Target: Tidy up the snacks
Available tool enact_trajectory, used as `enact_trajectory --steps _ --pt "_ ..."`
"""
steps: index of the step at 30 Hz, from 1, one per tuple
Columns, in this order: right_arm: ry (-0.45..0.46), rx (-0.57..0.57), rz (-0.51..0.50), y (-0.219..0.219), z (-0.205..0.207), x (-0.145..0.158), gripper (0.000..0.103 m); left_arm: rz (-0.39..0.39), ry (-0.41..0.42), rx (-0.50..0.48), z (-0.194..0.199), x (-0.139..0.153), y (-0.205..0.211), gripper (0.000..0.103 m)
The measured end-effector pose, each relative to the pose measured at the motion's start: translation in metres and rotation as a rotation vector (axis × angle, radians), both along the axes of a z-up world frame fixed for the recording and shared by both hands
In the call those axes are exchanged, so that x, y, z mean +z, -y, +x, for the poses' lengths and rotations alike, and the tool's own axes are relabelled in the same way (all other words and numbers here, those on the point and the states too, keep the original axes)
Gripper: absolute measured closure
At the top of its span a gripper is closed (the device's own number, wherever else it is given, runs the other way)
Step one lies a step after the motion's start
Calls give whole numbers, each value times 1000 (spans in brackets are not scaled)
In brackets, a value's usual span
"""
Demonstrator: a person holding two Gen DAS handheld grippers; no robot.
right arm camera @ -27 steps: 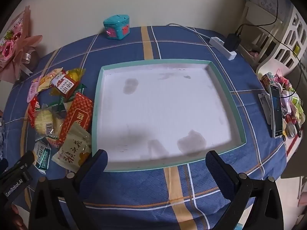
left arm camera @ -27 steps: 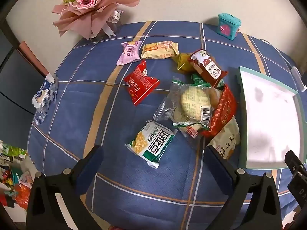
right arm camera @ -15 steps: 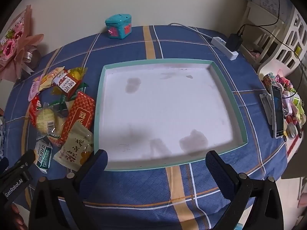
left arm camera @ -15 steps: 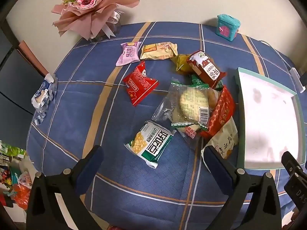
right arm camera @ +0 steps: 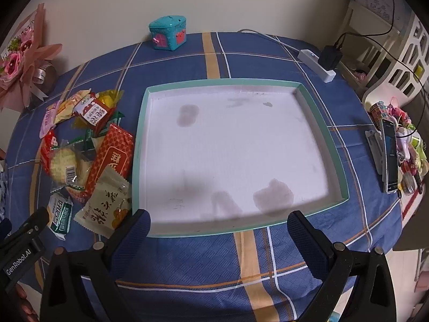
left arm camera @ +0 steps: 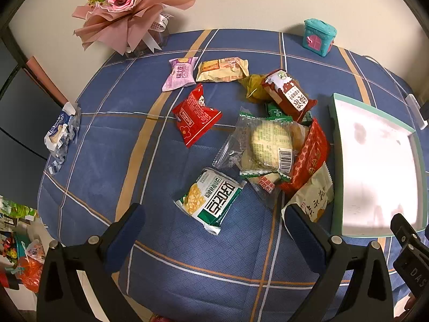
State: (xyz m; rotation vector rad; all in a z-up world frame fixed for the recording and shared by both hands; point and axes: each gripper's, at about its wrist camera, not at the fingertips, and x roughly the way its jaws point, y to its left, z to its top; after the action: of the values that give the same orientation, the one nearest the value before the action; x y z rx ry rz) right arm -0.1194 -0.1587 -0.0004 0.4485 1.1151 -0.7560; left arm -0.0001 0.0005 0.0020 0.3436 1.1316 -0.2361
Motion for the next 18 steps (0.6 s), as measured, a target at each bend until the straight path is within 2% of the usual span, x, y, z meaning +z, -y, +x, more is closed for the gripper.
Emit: enact_trajectory --steps 18 --pt "-11 0 12 -1 2 -4 0 9 -9 4 -1 -4 0 0"
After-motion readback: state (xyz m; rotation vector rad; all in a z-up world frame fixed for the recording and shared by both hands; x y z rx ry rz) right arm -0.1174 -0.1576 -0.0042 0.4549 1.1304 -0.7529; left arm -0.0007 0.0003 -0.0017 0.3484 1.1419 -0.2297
